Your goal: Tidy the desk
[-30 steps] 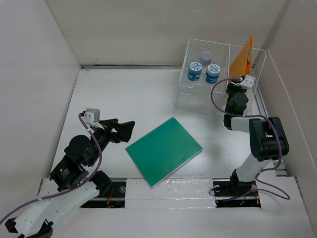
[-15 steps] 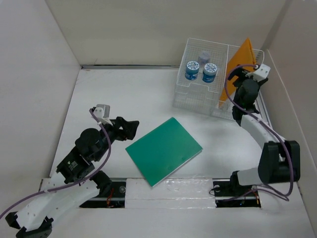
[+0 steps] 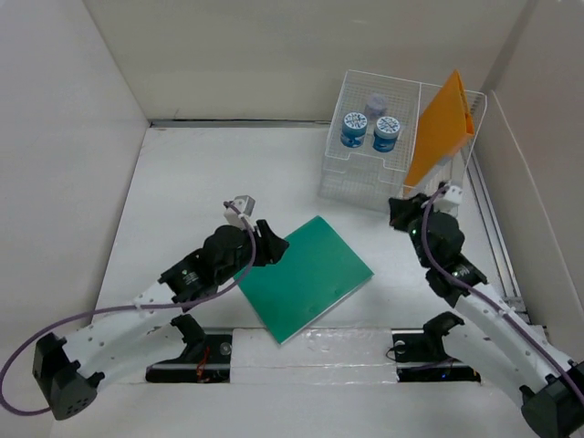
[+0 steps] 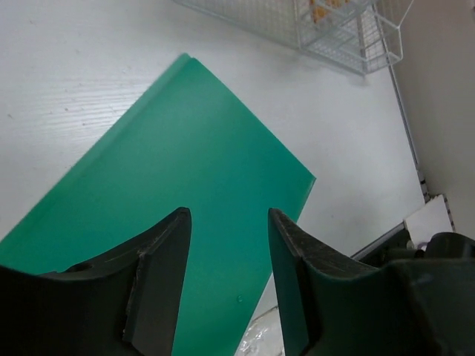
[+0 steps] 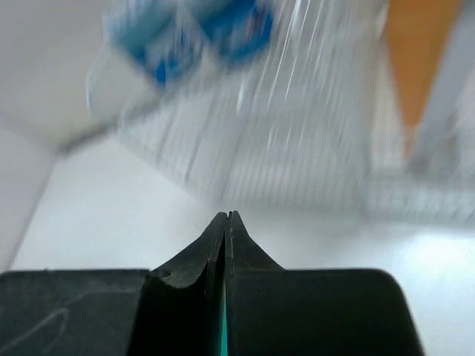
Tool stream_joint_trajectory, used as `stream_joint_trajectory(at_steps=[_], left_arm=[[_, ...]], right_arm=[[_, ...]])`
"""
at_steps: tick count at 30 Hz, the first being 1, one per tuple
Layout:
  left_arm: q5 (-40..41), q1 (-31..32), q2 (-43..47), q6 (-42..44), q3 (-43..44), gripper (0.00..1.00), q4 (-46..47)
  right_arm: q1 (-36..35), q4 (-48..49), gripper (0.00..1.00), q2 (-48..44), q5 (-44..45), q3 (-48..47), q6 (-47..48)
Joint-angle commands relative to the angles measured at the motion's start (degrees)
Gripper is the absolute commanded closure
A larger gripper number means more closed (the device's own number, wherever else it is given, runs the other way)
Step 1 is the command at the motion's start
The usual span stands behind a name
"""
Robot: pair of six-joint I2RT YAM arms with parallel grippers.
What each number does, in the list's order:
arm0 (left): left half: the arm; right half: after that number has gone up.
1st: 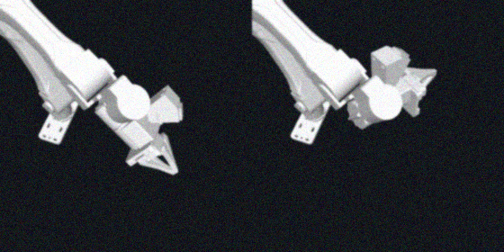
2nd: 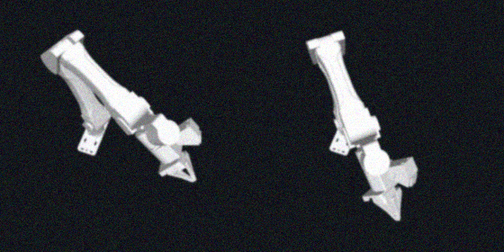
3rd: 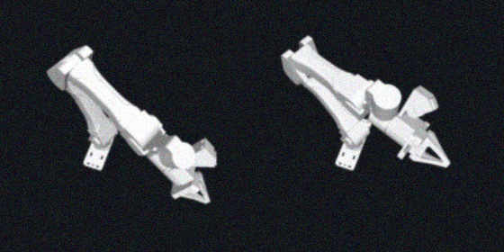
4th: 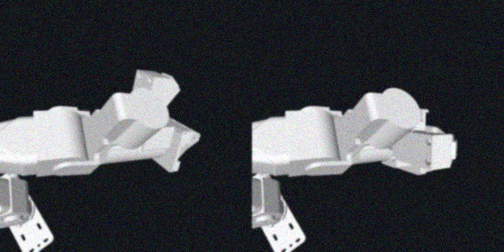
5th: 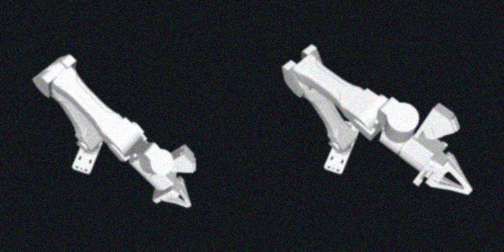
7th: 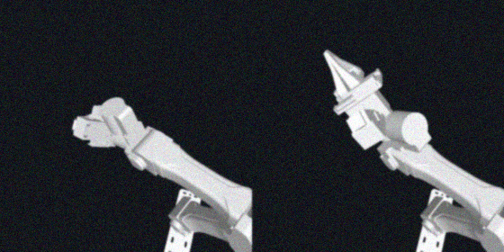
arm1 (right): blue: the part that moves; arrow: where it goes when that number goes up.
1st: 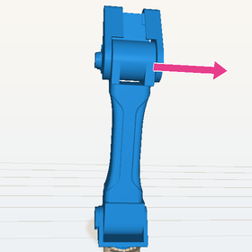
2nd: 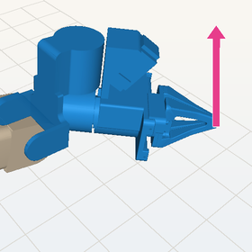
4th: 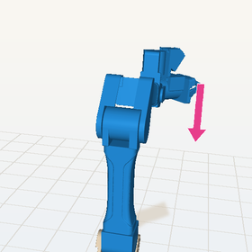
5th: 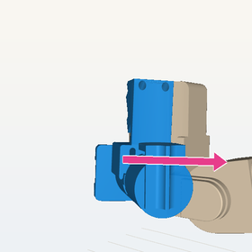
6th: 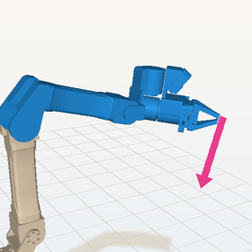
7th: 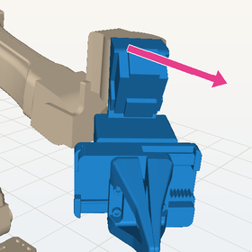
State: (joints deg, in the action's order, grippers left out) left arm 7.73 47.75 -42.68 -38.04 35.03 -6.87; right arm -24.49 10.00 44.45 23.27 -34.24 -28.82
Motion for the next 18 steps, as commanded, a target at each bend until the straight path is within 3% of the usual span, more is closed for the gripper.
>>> stream_joint_trajectory(at_steps=[1,2,3,5,8,11,14,18], left_arm=[[1.5,1.03,-4.23,-2.74,-0.83,0.57,6.52],[2.63,1.03,-5.39,-2.74,-1.27,0.55,7.91],[5.52,1.03,-8.18,-2.65,-1.19,0.51,8.1],[8.87,1.03,-11.36,-1.34,0.38,0.47,8.02],[16.42,1.03,-16.73,-1.33,3.81,0.4,7.05],[17.33,-1.67,-20.51,-1.6,3.74,0.28,10.38],[0.15,-11.5,-25.08,-1.68,1.55,0.26,18.98],[4.56,-11.54,-31.14,-0.11,5.13,0.25,16.99]], right_arm=[[-5.03,-9.64,0.96,-4.44,-10.15,5.75,-9.39],[-6.35,-11.91,0.9,-6.89,-11.91,8.29,-11.59],[-7.75,-12.8,0.73,-8.31,-14.1,9.96,-13.61],[-12.41,-13.85,0.49,-11.47,-15.27,12.96,-19.41],[-17.77,-20.18,0.29,-12.37,-11.93,14.11,-24.17],[-22.08,-24.14,0.19,-10.27,-10.7,13.06,-26.29],[-26.64,-23.45,0.13,-6.23,-7.81,12.97,-27.6],[-28.68,-21.6,0.08,-0.34,-5.43,13.93,-28.48]])
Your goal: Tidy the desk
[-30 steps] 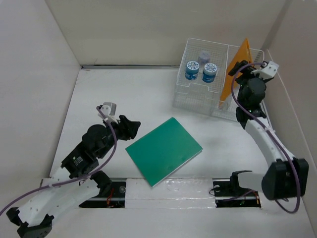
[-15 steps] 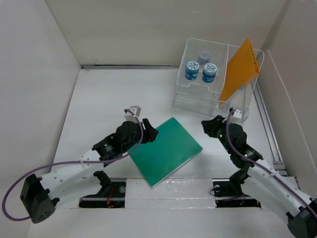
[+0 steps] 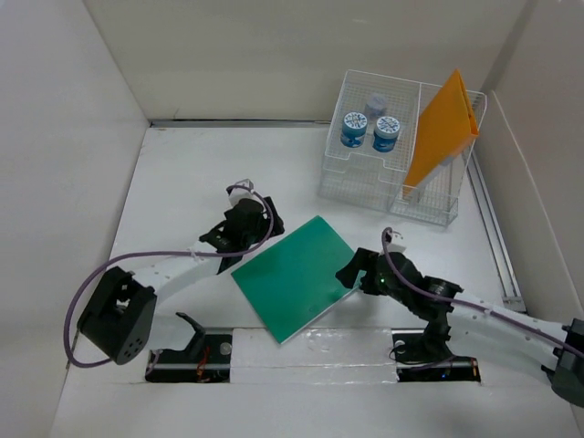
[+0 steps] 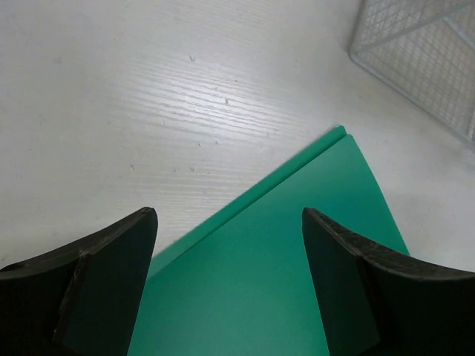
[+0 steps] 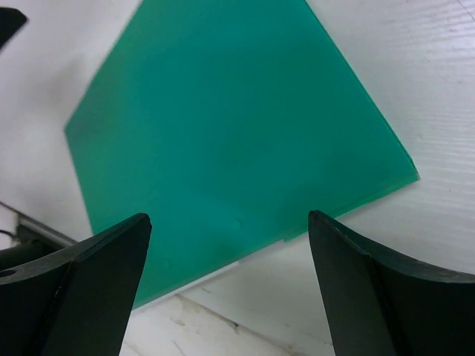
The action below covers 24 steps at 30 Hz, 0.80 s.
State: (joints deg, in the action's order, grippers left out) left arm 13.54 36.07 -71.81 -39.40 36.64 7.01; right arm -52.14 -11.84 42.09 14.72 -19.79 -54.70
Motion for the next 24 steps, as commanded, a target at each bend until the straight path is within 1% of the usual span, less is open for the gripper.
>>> stream_joint_trajectory(at_steps=[1,3,5,7,8,10,12,14,15,16,18,19,21,24], left_arm=[[-0.54,0.14,-2.45,1.43,3.52,0.24,3.19],[-0.27,-0.47,-4.03,1.51,2.65,0.24,4.41],[-0.27,-0.48,-5.53,1.78,2.03,0.24,5.65],[-1.23,-1.01,-8.25,1.87,0.64,0.25,6.17],[-1.5,-1.01,-8.26,1.87,0.62,0.25,6.18],[-2.11,-1.01,-8.35,1.78,-1.65,0.27,9.07],[-4.04,-1.01,-7.91,1.34,-5.25,0.29,10.91],[-6.32,-1.01,-7.73,1.25,-8.32,0.3,13.73],[-6.68,-1.01,-7.64,1.25,-9.13,0.31,14.09],[-7.12,-1.01,-7.38,1.34,-9.92,0.31,14.87],[-8.35,-1.01,-6.68,1.51,-12.2,0.32,15.84],[-8.79,-1.01,-6.5,1.43,-12.91,0.32,16.63],[-10.2,-1.01,-5.54,1.6,-15.1,0.33,18.12],[-11.87,-1.01,-4.4,1.43,-17.04,0.35,19.1]], right_arm=[[-1.03,2.41,0.08,4.21,2.86,0.01,-2.69],[-1.03,6.8,0.08,6.42,1.37,2.03,-3.4],[-1.03,7.96,0.08,9.49,-0.04,2.56,-3.83],[-1.56,6.57,0.1,11.52,-0.22,2.39,-4.88],[-1.56,6.56,0.11,11.7,-0.22,2.22,-4.89],[-1.56,5.33,0.12,11.7,-0.74,2.56,-5.77],[-1.56,4.46,0.14,11.35,-1.53,2.91,-6.73],[-1.56,1.83,0.14,10.83,-1.28,2.13,-6.92],[-2.08,-2.71,0.14,9.69,0.12,1.17,-6.74],[-2.09,-4.84,0.14,8.73,1.35,-0.93,-5.96],[-3.93,-12.2,0.19,4.88,5.2,-3.05,-6.03],[-3.93,-13.9,0.19,3.54,6.27,-4.37,-6.64],[-4.46,-16.37,0.2,1.25,6.81,-4.47,-7.17],[-4.46,-15.76,0.2,-0.69,6.64,-2.27,-8.32]])
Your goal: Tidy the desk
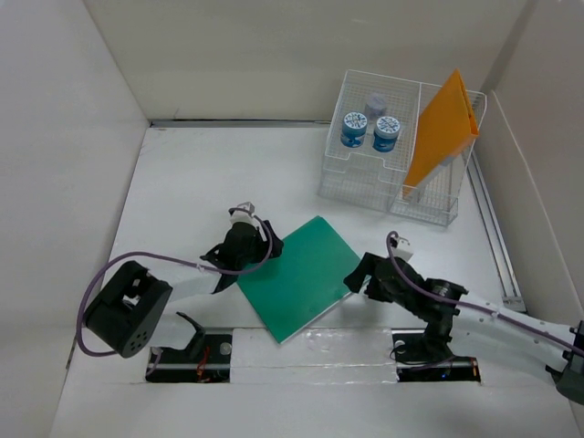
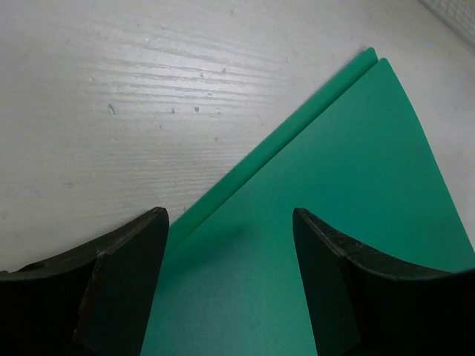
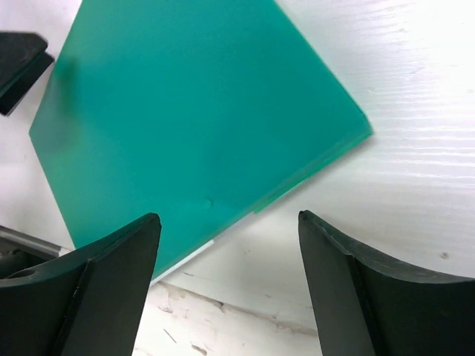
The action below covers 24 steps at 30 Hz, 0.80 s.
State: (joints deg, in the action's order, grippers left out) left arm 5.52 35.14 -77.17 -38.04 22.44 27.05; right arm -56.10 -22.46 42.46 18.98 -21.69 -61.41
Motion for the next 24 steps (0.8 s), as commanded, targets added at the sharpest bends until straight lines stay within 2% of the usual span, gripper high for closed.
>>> stream_joint_trajectory(at_steps=[1,4,8,13,19,22,23,24], left_arm=[[-4.28,-0.07,1.23,-0.1,-3.01,0.35,-0.6],[-5.17,-0.07,1.93,0.25,-3.8,0.37,-0.15],[-9.03,-0.07,2.37,1.56,-4.59,0.39,-0.59],[-10.96,-0.07,4.56,0.87,-6.79,0.41,-0.51],[-12.2,1.51,6.33,-1.24,-11.18,0.41,0.9],[-12.9,2.04,5.54,-2.39,-11.97,0.41,2.48],[-13.51,2.04,4.84,-2.82,-12.41,0.41,3.01],[-13.78,2.04,4.66,-2.91,-12.59,0.41,3.62]], right_arm=[[-0.51,-4.27,0.2,-0.71,2.03,0.24,-1.87],[-0.51,2.84,0.22,3.67,-1.22,2.88,-2.66],[-0.51,14.09,0.23,14.91,-5.88,4.11,-3.46],[-1.99,26.93,0.31,28.46,-5.1,2.54,-5.38],[-3.32,33.88,0.57,35.67,0.87,1.83,-8.46],[-3.85,33.97,0.74,37.43,3.42,0.34,-7.33],[-3.85,33.97,0.85,37.61,4.13,-0.36,-6.98],[-3.85,33.54,0.9,37.7,5.79,-0.8,-6.62]])
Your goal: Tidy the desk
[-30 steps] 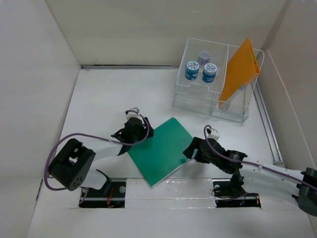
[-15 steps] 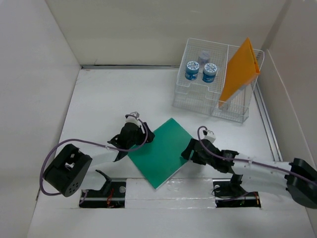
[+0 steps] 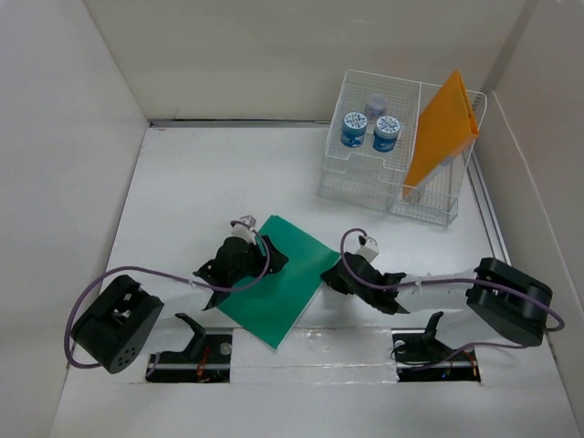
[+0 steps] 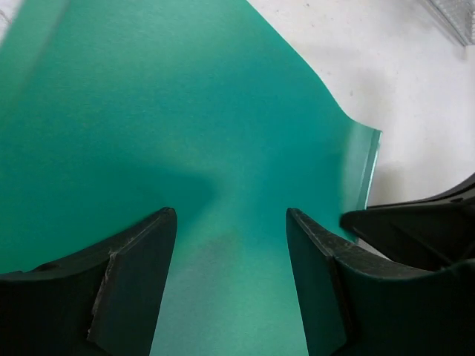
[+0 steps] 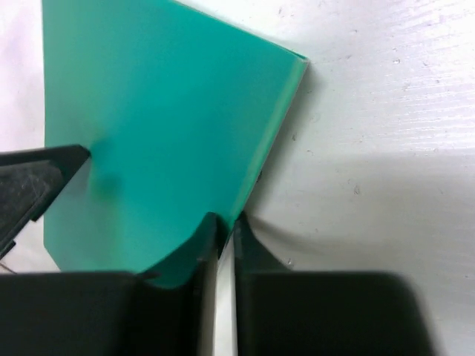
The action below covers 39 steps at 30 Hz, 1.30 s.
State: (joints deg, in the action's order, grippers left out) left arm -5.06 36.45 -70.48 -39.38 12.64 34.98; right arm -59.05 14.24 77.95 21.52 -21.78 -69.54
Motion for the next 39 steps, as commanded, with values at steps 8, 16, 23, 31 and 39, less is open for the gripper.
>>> stream_joint_trajectory(at_steps=[8,16,23,31,39], left_arm=[[-2.15,0.73,6.38,-1.41,1.84,0.33,-9.84],[0.66,-1.37,12.73,-0.35,9.68,0.14,-16.79],[-1.71,-2.43,7.47,-0.79,6.27,0.08,-10.3],[-4.07,-2.43,1.32,0.88,4.49,0.02,2.28],[-6.02,-2.43,-4.06,2.37,6.07,0.13,4.06]], right_arm=[[-1.95,-17.37,1.0,-5.95,15.73,-4.41,5.64],[-1.95,-23.21,1.0,-28.61,22.69,-1.16,16.86],[2.26,-17.68,1.0,-37.25,12.86,-1.95,32.51],[9.46,-14.86,1.0,-41.65,-1.38,-1.07,37.99],[18.0,-14.86,1.0,-36.2,-16.06,-0.9,38.33]])
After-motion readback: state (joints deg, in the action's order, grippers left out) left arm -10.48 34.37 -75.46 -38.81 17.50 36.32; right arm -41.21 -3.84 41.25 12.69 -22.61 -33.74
